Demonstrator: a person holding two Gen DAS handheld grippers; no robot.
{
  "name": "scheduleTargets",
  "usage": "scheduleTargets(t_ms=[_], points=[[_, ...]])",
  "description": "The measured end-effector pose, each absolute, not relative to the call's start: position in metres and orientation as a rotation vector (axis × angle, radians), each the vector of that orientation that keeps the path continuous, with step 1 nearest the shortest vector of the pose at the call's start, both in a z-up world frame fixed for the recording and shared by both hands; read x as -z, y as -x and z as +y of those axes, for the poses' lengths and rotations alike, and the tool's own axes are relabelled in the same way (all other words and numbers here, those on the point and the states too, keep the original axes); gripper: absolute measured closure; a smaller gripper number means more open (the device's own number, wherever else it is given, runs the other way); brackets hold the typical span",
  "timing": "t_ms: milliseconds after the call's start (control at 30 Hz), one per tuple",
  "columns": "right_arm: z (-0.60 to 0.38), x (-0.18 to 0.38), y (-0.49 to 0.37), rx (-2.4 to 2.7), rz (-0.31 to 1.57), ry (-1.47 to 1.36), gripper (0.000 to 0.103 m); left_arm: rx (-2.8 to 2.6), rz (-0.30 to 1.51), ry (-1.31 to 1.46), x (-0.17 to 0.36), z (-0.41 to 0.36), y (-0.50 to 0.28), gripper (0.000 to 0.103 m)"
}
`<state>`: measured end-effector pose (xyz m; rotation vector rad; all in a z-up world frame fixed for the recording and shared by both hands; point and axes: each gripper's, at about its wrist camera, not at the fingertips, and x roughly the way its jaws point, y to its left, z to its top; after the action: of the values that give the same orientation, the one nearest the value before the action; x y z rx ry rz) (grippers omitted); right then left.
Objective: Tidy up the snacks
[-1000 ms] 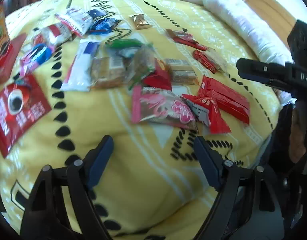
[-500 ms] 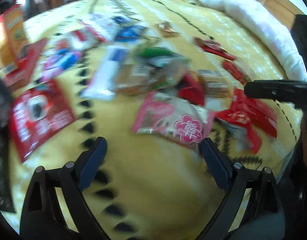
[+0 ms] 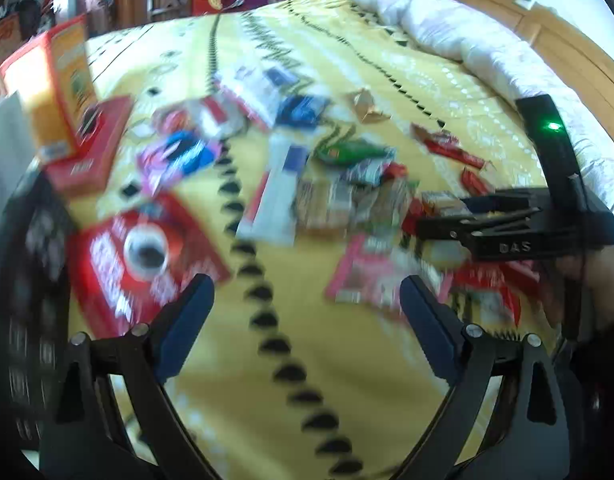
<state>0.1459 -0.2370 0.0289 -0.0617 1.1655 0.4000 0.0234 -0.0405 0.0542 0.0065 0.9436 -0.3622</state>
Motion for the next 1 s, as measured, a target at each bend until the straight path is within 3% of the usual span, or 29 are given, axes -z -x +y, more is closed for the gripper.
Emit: scheduleTargets(t_ms=[33,300,367,500,767,800,833,867,1000], points=[[-0.243,-0.031,-0.146,-0.402,1.158,0.024,0.041,0.381,0.938,-0.016,-0.054,-0.045,-0.030,0.009],[-0.272,-0.037,-0.158,-0.348,1.126,-0.126,0.042,0.552,0.872,-0.211,-0.055,-0.105,-0.048,0.013],[-0.273,-0.038,-0.162,-0.334,1.120,-0.112,0.042,0.576,0.873,-0.263,-0.049,-0.117,-0.051,0.018],[-0.273,-0.041,-0.166,-0.332,1.115,-0.099,0.042,0.537,0.901,-0.291,-0.036,-0.123,-0.062,0.046],[-0.277,-0.040,-0.168,-0.341,1.116,-0.102,0.042,0.501,0.874,-0.264,-0.034,-0.116,-0.068,0.047],[-0.278,-0.040,-0.166,-0.339,1.113,-0.100,0.042,0.505,0.867,-0.265,-0.034,-0.117,-0.068,0.057],[-0.278,-0.042,-0.166,-0.336,1.108,-0.096,0.042,0.513,0.857,-0.262,-0.035,-0.119,-0.066,0.074],[-0.277,-0.043,-0.165,-0.333,1.101,-0.090,0.042,0.517,0.852,-0.262,-0.036,-0.120,-0.065,0.079],[-0.278,-0.047,-0.164,-0.326,1.077,-0.086,0.042,0.492,0.846,-0.234,-0.043,-0.116,-0.063,0.081]])
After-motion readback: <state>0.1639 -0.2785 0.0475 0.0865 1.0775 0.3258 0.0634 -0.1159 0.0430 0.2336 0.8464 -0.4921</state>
